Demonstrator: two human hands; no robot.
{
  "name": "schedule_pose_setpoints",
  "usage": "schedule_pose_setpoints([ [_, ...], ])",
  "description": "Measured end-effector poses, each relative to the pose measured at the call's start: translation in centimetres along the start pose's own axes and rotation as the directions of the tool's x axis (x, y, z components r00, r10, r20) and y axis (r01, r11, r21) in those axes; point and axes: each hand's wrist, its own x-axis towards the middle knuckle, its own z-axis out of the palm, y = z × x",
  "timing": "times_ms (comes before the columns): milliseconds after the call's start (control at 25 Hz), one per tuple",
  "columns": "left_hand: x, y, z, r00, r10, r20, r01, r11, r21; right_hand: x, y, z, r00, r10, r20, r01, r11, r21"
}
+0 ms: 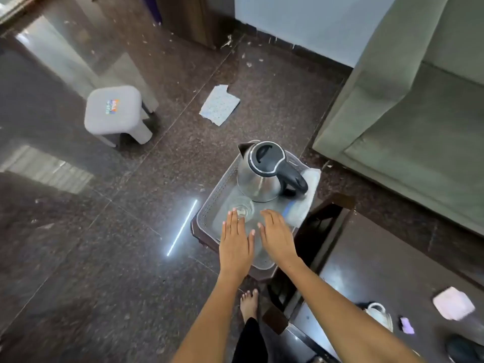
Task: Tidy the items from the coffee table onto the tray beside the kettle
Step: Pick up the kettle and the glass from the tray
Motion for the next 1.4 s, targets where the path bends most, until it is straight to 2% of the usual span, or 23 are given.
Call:
schedule_pose_setpoints([
  [120, 0.5, -0.9, -0.3, 0.997, -0.062, -0.039, 0.062, 0.998, 0.007, 1.6, -1.1, 0.2, 0.988, 0.15, 0.034, -0.153, 0.983, 0.101],
  [240, 1.0, -1.9, -0.1, 0.995, -0.088, -0.035, 0.088, 0.996, -0.004, 4.1, -2.4, 0.8, 0.929, 0.32, 0.184, -0.345, 0.931, 0.123],
  [360, 1.3, -2.9, -0.2, 0.994, -0.111, -0.011, 0.111, 0.993, -0.034, 6.2, -3.2, 1.3, 0.857, 0.396, 0.33, -0.492, 0.817, 0.299],
  [440, 1.4, -3.3, -0.5, 0.994, -0.11, 0.027, 0.112, 0.992, -0.064, 6.8, -3.1, 1.2, 0.835, 0.41, 0.367, -0.536, 0.757, 0.374],
  [560, 1.4, -3.4, -1.2, 0.988, -0.118, 0.1, 0.14, 0.958, -0.252, 6.2, -2.5, -0.4, 0.864, 0.336, 0.376, -0.477, 0.787, 0.393],
  [680, 1.6, -2.6, -2.6, 0.975, -0.186, 0.119, 0.221, 0.828, -0.516, 4.7, -2.1, -2.6, 0.913, 0.233, 0.336, -0.338, 0.892, 0.3],
  [800, 2.2, -1.7, -4.1, 0.986, -0.132, 0.106, 0.169, 0.774, -0.61, 3.5, -2.0, -4.1, 0.941, 0.09, 0.327, -0.161, 0.967, 0.196],
  [920, 2.4, -1.2, -5.2, 0.992, -0.107, 0.066, 0.125, 0.768, -0.628, 2.4, -2.0, -5.6, 0.937, 0.016, 0.35, -0.107, 0.964, 0.242],
  [1000, 2.3, -1.2, -5.7, 0.989, -0.138, 0.044, 0.136, 0.776, -0.616, 1.6, -2.1, -6.6, 0.957, -0.017, 0.29, -0.06, 0.965, 0.254],
  [1120, 2.7, -1.5, -6.0, 0.987, -0.155, 0.038, 0.147, 0.797, -0.586, 1.1, -1.7, -8.3, 0.997, -0.027, -0.073, 0.039, 0.984, 0.172],
  [1200, 3.0, -1.6, -6.2, 0.984, -0.175, 0.04, 0.167, 0.805, -0.569, 1.8, -0.9, -9.5, 0.948, -0.03, -0.316, 0.057, 0.996, 0.075],
  [1240, 3.2, -1.6, -6.3, 0.982, -0.185, 0.041, 0.176, 0.807, -0.564, 2.4, -0.4, -9.9, 0.922, -0.028, -0.385, 0.046, 0.998, 0.04],
  [1320, 3.5, -1.6, -6.4, 0.981, -0.188, 0.053, 0.185, 0.809, -0.557, 3.9, 1.0, -9.8, 0.923, 0.012, -0.384, 0.003, 0.999, 0.038],
  [1400, 3.8, -1.5, -6.4, 0.981, -0.188, 0.054, 0.187, 0.815, -0.548, 5.5, 1.9, -9.2, 0.96, 0.122, -0.251, -0.093, 0.988, 0.124],
])
